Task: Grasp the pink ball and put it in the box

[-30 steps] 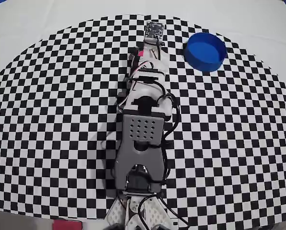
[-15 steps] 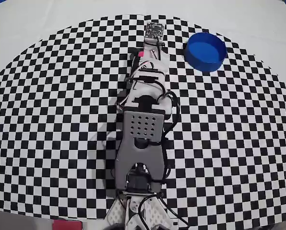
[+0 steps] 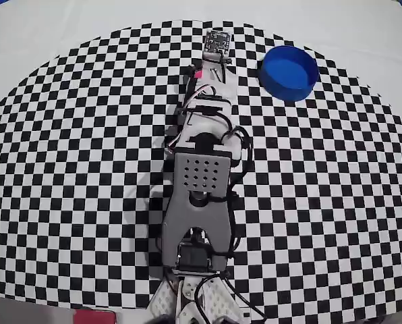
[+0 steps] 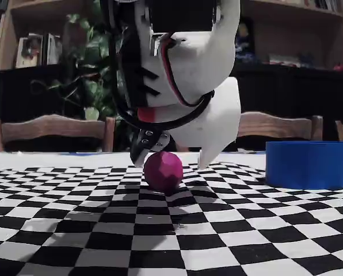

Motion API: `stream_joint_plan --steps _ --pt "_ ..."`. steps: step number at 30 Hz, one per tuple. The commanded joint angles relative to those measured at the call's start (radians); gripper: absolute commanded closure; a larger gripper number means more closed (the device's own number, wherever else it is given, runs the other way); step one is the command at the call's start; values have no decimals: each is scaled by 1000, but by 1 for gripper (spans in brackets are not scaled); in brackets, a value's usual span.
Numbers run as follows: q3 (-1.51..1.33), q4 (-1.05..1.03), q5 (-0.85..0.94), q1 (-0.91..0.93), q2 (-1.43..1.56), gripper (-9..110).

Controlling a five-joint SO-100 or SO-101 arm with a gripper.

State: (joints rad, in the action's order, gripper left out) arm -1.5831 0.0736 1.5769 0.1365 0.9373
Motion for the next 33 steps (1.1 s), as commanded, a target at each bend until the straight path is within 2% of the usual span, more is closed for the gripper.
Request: stream_joint_plan --steps 1,33 --pt "44 -2 -5 3 8 76" --pt "69 -2 -6 -25 -21 76"
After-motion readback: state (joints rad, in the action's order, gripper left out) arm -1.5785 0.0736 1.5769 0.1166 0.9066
